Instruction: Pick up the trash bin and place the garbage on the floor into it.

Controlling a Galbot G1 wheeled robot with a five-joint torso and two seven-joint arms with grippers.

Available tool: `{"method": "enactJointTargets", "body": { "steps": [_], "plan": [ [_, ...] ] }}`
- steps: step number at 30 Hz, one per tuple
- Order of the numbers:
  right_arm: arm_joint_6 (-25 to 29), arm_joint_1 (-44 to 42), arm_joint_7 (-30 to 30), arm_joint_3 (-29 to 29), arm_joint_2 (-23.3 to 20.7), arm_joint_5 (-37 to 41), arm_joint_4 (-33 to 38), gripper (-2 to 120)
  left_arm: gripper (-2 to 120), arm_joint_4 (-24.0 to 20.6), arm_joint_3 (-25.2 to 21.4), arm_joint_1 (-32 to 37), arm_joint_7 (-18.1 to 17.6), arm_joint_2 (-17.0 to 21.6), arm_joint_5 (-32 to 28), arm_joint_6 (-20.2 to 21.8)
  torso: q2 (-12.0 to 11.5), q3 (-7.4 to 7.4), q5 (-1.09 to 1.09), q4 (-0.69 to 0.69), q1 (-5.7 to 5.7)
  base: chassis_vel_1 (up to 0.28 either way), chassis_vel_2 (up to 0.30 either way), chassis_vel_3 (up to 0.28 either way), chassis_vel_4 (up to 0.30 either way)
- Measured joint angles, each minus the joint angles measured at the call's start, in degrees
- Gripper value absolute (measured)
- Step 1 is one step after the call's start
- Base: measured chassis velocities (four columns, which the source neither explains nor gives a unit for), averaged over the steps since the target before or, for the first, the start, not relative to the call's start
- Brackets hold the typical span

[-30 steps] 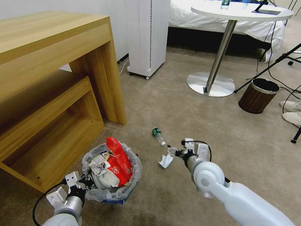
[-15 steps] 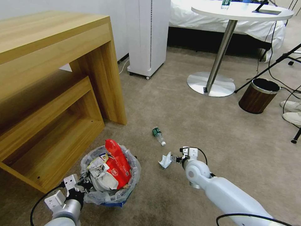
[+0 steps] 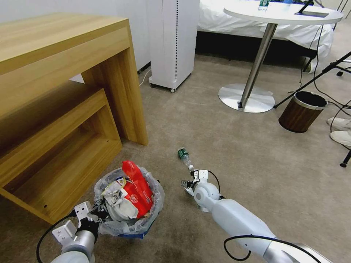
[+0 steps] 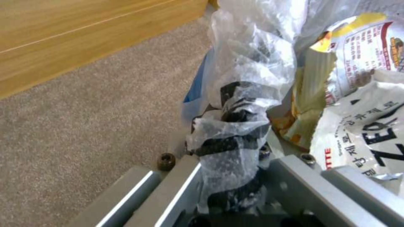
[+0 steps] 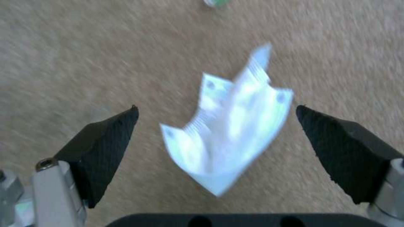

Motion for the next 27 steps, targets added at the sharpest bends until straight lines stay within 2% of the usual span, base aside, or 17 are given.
{"method": "enactJointTargets", "body": {
  "steps": [5, 18, 20, 22, 24, 26, 27],
  "plan": [
    [0.3, -0.7, -0.4, 0.1, -0.1, -0.9, -0.7, 96, 0, 0.2, 0.1, -0.1, 0.0, 0.0, 0.1, 0.0, 0.0, 0.0, 0.0, 0.01, 0.0, 0.0, 0.0, 0.0, 0.0],
    [1.3, 0.1, -2.3, -0.8, 3.3, -3.7, -8.3, 80, 0, -0.6, 0.5, 0.9, 0.0, -0.4, 0.6, 0.0, 0.0, 0.0, 0.01, 0.01, 0.0, 0.0, 0.0, 0.0, 0.0],
    [1.7, 0.1, -2.3, -0.9, 3.9, -4.3, -9.0, 72, 0, -0.7, 0.4, 1.1, 0.1, -0.4, 0.5, -0.1, 0.0, 0.0, 0.01, 0.01, 0.0, 0.0, 0.0, 0.0, 0.0],
    [1.8, 0.1, -2.4, -1.0, 3.9, -4.4, -9.0, 70, 0, -0.7, 0.5, 1.1, 0.1, -0.4, 0.6, -0.1, 0.0, 0.0, 0.0, 0.02, 0.0, 0.0, 0.0, 0.0, 0.0],
    [2.5, -0.1, -2.6, -1.1, 4.0, -5.1, -9.4, 57, 0, -0.6, 0.7, 1.1, 0.2, -0.6, 0.8, -0.3, 0.0, 0.0, 0.0, 0.01, 0.0, 0.0, 0.0, 0.0, 0.0],
    [2.6, -0.2, -2.6, -1.2, 4.0, -5.2, -9.5, 55, 0, -0.6, 0.7, 1.2, 0.2, -0.7, 0.9, -0.4, 0.0, 0.0, 0.0, 0.01, 0.0, 0.0, 0.0, 0.0, 0.0],
    [2.7, -0.4, -2.8, -1.2, 4.0, -5.5, -9.5, 48, 0, -0.4, 0.8, 1.2, 0.3, -0.7, 1.0, -0.5, 0.0, 0.0, 0.01, 0.01, 0.0, 0.0, 0.0, 0.0, 0.0]
  ]
}}
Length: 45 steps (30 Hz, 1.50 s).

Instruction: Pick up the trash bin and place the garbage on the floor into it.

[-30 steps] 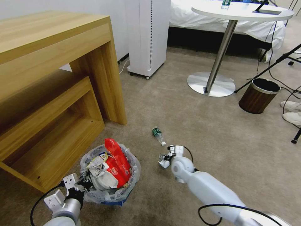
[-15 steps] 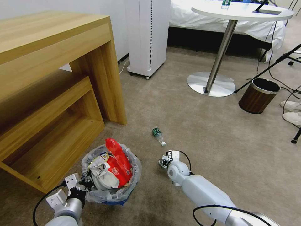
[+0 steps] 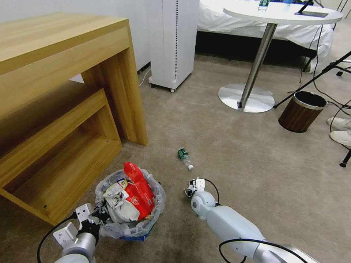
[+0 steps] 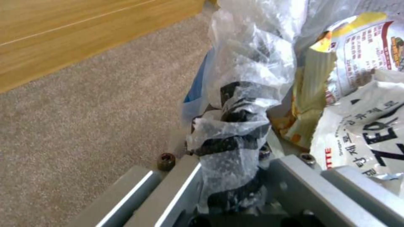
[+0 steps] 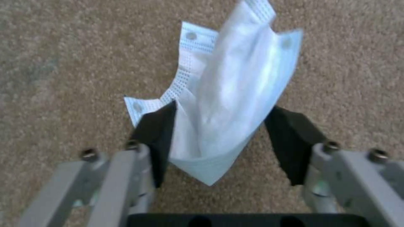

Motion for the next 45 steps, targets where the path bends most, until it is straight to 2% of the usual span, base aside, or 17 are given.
{"method": "enactJointTargets", "body": {
  "steps": [5, 7, 9, 11, 14, 22, 23, 25, 27, 28, 31, 33, 35, 37, 39, 41, 45],
  "plan": [
    [0.9, -0.4, -0.7, -0.3, -0.5, -1.0, 0.0, 28, 0, 0.1, 0.2, -0.2, 0.1, -0.1, 0.1, 0.0, 0.0, 0.0, 0.0, 0.0, 0.0, 0.0, 0.0, 0.0, 0.0],
    [0.9, -0.4, -0.7, -0.3, -0.6, -1.1, 0.1, 26, 0, 0.1, 0.2, -0.2, 0.1, -0.1, 0.1, 0.0, 0.0, 0.0, 0.0, 0.0, 0.0, 0.0, 0.0, 0.0, 0.0],
    [1.1, -0.8, -0.9, -0.4, -1.4, -1.1, 1.7, 13, 0, 0.2, 0.1, -0.3, 0.1, -0.1, 0.1, 0.0, 0.0, 0.0, 0.0, 0.0, 0.0, 0.0, 0.0, 0.0, 0.0],
    [1.2, -1.0, -0.9, -0.3, -1.7, -1.1, 2.6, 12, 0, 0.3, 0.1, -0.3, 0.1, -0.1, 0.1, 0.0, 0.0, 0.0, 0.0, 0.0, 0.0, 0.0, 0.0, 0.0, 0.0],
    [1.7, -2.7, -1.1, 0.1, -5.6, 0.8, 10.5, 0, 0, 0.7, -0.3, -0.7, 0.0, 0.1, -0.1, 0.0, 0.0, 0.0, 0.01, 0.01, 0.0, 0.0, 0.0, 0.0, 0.0],
    [2.0, -7.4, -0.5, 2.0, -18.5, 3.2, 30.3, 0, 0, 1.6, -0.3, -1.7, -0.3, 0.3, -0.4, 0.0, 0.0, 0.0, 0.02, -0.02, 0.0, 0.0, 0.0, 0.0, 0.0],
    [2.0, -7.4, -0.5, 2.0, -18.5, 3.2, 30.3, 0, 0, 1.6, -0.3, -1.7, -0.3, 0.3, -0.4, 0.0, 0.0, 0.0, 0.02, -0.02, 0.0, 0.0, 0.0, 0.0, 0.0],
    [4.5, -7.8, -1.6, 1.9, -22.3, 3.8, 40.6, 0, 0, 2.0, -0.2, -1.8, -0.3, 0.2, -0.2, 0.0, 0.0, 0.0, 0.01, 0.0, 0.0, 0.0, 0.0, 0.0, 0.0],
    [4.9, -7.6, -2.0, 1.7, -22.8, 3.9, 42.1, 0, 0, 2.0, -0.1, -1.8, -0.3, 0.2, -0.2, 0.0, 0.0, 0.0, 0.02, 0.0, 0.0, 0.0, 0.0, 0.0, 0.0],
    [6.8, -5.9, -4.1, 0.8, -24.8, 4.7, 48.8, 0, 0, 2.0, 0.0, -1.8, -0.3, 0.1, 0.1, 0.1, 0.0, 0.0, 0.0, -0.01, 0.0, 0.0, 0.0, 0.0, 0.0],
    [7.3, -3.5, -5.1, -0.4, -25.7, 5.8, 54.5, 0, 0, 1.6, 0.2, -1.7, -0.3, -0.1, 0.3, 0.3, 0.0, 0.0, -0.01, 0.0, 0.0, 0.0, 0.0, 0.0, 0.0],
    [6.3, 1.1, -4.9, -3.5, -25.9, 8.8, 61.7, 0, 0, 0.8, 0.3, -1.4, -0.3, -0.4, 0.7, 0.5, 0.0, -0.01, -0.01, 0.01, 0.0, 0.0, 0.0, 0.0, 0.0],
    [5.9, 2.2, -4.6, -4.6, -25.9, 9.5, 62.9, 0, 0, 0.6, 0.3, -1.2, -0.3, -0.5, 0.8, 0.6, 0.0, -0.01, -0.01, 0.01, 0.0, 0.0, 0.0, 0.0, 0.0],
    [4.2, 7.3, -2.8, -11.4, -25.3, 12.0, 66.0, 0, 0, -0.7, 0.4, -0.7, -0.2, -0.7, 1.1, 1.0, 0.0, -0.01, 0.0, 0.0, -0.01, 0.0, 0.0, 0.0, 0.0],
    [4.0, 7.9, -2.6, -12.2, -25.2, 12.2, 66.1, 0, 0, -0.9, 0.4, -0.6, -0.2, -0.8, 1.2, 1.1, 0.0, 0.0, -0.01, 0.0, 0.0, 0.0, 0.0, 0.0, 0.0],
    [2.5, 12.1, -0.1, -19.1, -23.8, 15.2, 66.2, 0, 0, -2.1, 0.3, 0.0, -0.2, -0.9, 1.3, 1.4, 0.0, 0.0, -0.01, 0.01, 0.0, 0.0, 0.0, 0.0, 0.0],
    [0.7, 15.1, 3.6, -24.8, -21.6, 17.6, 64.8, 0, 0, -3.2, 0.0, 0.8, -0.2, -1.1, 1.6, 1.5, 0.0, 0.0, 0.0, 0.0, 0.0, 0.0, 0.0, 0.0, 0.0]
  ]
}}
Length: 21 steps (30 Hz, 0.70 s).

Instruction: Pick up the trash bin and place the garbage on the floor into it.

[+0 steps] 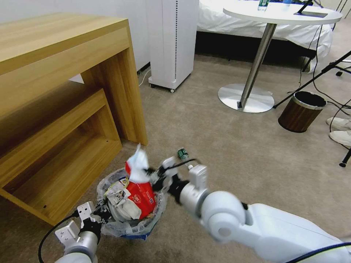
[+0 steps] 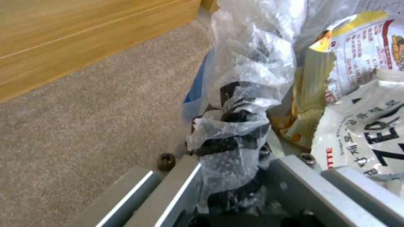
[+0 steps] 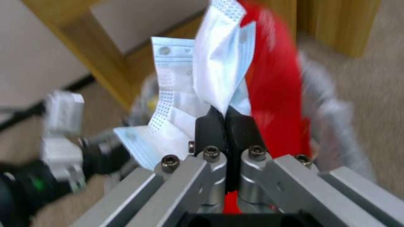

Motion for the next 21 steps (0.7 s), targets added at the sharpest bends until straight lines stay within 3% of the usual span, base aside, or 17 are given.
{"method": "enactJointTargets", "body": {
  "steps": [8, 14, 16, 21],
  "plan": [
    [-4.6, 0.4, 8.8, -3.4, 5.0, 1.9, -4.5, 0, 0, -0.9, -0.4, 1.2, 0.2, -0.4, 0.4, -0.2, 0.0, 0.0, 0.0, 0.0, 0.0, 0.0, 0.0, 0.0, 0.0],
    [-6.2, 0.2, 11.2, -4.5, 7.5, 2.0, -7.2, 0, 0, -1.2, -0.5, 1.7, 0.3, -0.6, 0.6, -0.5, 0.0, 0.0, 0.0, -0.01, 0.0, 0.0, 0.0, 0.0, 0.0],
    [-6.9, 0.1, 12.2, -5.7, 10.5, 1.7, -10.0, 0, 0, -1.1, -0.4, 2.1, 0.8, -1.0, 1.5, -1.1, 0.0, 0.0, 0.0, 0.0, 0.0, 0.0, 0.0, 0.0, 0.0],
    [-7.2, 0.0, 11.9, -5.6, 10.0, 1.5, -9.2, 0, 0, -0.9, -0.4, 2.3, 1.0, -1.1, 1.7, -1.3, 0.0, 0.0, 0.0, 0.0, 0.0, 0.0, 0.0, 0.0, 0.0]
  ]
}}
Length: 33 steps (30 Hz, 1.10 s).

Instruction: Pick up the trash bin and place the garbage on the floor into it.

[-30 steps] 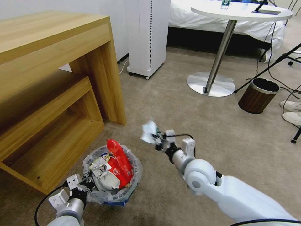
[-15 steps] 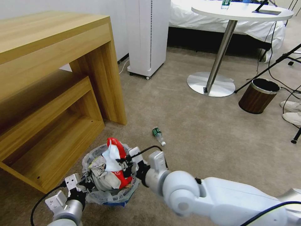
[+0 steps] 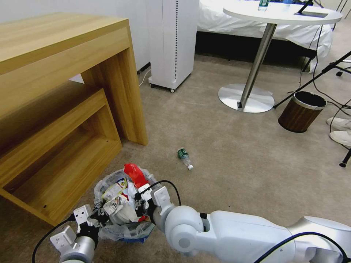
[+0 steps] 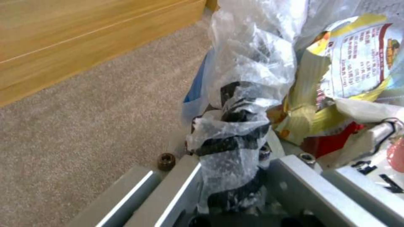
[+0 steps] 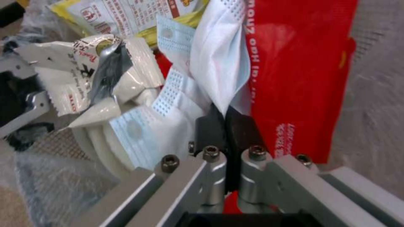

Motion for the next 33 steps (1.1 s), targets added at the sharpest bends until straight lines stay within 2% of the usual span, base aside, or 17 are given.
{"method": "enactJointTargets", "body": {
  "steps": [3, 4, 6, 8, 11, 12, 14, 16, 18, 19, 20, 25, 28, 29, 32, 33],
  "plan": [
    [0.0, 0.1, -0.8, 0.2, -1.6, -0.6, 1.4, 12, 0, 0.2, 0.0, -0.2, 0.0, 0.0, 0.0, 0.0, 0.0, 0.0, 0.01, -0.01, 0.0, 0.0, 0.0, 0.0, 0.0],
    [0.0, 0.1, -0.8, 0.2, -1.6, -0.6, 1.4, 12, 0, 0.2, 0.0, -0.2, 0.0, 0.0, 0.0, 0.0, 0.0, 0.0, 0.01, -0.01, 0.0, 0.0, 0.0, 0.0, 0.0],
    [-0.1, 0.1, -1.1, 0.4, -2.5, -0.9, 2.4, 23, 0, 0.5, 0.0, -0.5, 0.0, 0.0, 0.0, 0.0, 0.0, 0.0, 0.0, -0.01, 0.0, 0.0, 0.0, 0.0, 0.0],
    [-0.1, 0.1, -1.3, 0.5, -2.8, -1.1, 2.7, 26, 0, 0.7, 0.0, -0.6, 0.0, 0.0, 0.0, 0.0, 0.0, 0.0, 0.0, -0.01, 0.0, 0.0, 0.0, 0.0, 0.0],
    [-0.1, -0.1, -1.6, 1.0, -3.6, -1.7, 3.6, 42, 0, 0.9, 0.0, -0.5, 0.0, 0.0, 0.0, 0.0, 0.0, 0.0, 0.0, 0.0, 0.0, 0.0, 0.0, 0.0, 0.0],
    [-0.1, -0.1, -1.6, 1.0, -3.6, -1.7, 3.6, 42, 0, 0.9, 0.0, -0.5, 0.0, 0.0, 0.0, 0.0, 0.0, 0.0, 0.0, 0.0, 0.0, 0.0, 0.0, 0.0, 0.0],
    [-0.1, -0.2, -1.7, 1.3, -3.9, -2.0, 4.0, 51, 0, 0.9, 0.0, -0.4, 0.0, 0.0, 0.1, 0.0, 0.0, 0.0, 0.01, 0.0, 0.0, 0.0, 0.0, 0.0, 0.0],
    [-0.1, -0.2, -1.8, 1.4, -3.9, -2.1, 4.1, 51, 0, 0.9, 0.0, -0.4, 0.0, 0.0, 0.1, 0.0, 0.0, 0.0, 0.01, 0.0, 0.0, 0.0, 0.0, 0.0, 0.0],
    [-0.1, -0.3, -2.1, 1.6, -4.2, -2.4, 4.3, 65, 0, 0.9, -0.1, -0.3, 0.0, 0.0, 0.1, 0.0, 0.0, 0.0, 0.01, -0.01, 0.0, 0.0, 0.0, 0.0, 0.0],
    [-0.1, -0.4, -2.2, 1.7, -4.2, -2.4, 4.4, 65, 0, 0.9, -0.1, -0.3, 0.0, 0.0, 0.1, 0.0, 0.0, 0.0, 0.01, -0.01, 0.0, 0.0, 0.0, 0.0, 0.0],
    [-0.1, -0.4, -2.3, 1.8, -4.3, -2.5, 4.5, 70, 0, 0.9, -0.1, -0.3, 0.0, 0.1, 0.1, 0.0, 0.0, 0.0, 0.0, 0.0, 0.0, 0.0, 0.0, 0.0, 0.0],
    [-0.1, -0.5, -2.5, 2.0, -4.3, -2.6, 4.8, 73, 0, 0.8, -0.2, -0.3, 0.0, 0.1, 0.1, 0.0, 0.0, 0.0, 0.01, -0.01, 0.0, 0.0, 0.0, 0.0, 0.0],
    [0.4, -0.6, -3.5, 2.7, -4.8, -3.2, 5.6, 84, 0, 0.7, -0.2, -0.2, 0.0, 0.1, 0.1, 0.1, 0.0, 0.0, 0.01, 0.0, 0.0, 0.0, 0.0, 0.0, 0.0],
    [0.4, -0.6, -3.5, 2.7, -4.8, -3.2, 5.6, 84, 0, 0.7, -0.2, -0.2, 0.0, 0.1, 0.1, 0.1, 0.0, 0.0, 0.01, 0.0, 0.0, 0.0, 0.0, 0.0, 0.0],
    [2.7, -1.2, -7.2, 3.5, -6.0, -6.1, 6.3, 98, 0, 0.9, -0.3, -0.3, 0.0, 0.1, 0.1, 0.1, 0.0, 0.0, 0.01, 0.0, 0.0, 0.0, 0.0, 0.0, 0.0],
    [2.7, -1.2, -7.2, 3.5, -6.0, -6.1, 6.3, 98, 0, 0.9, -0.3, -0.3, 0.0, 0.1, 0.1, 0.1, 0.0, 0.0, 0.01, 0.0, 0.0, 0.0, 0.0, 0.0, 0.0]
  ]
}}
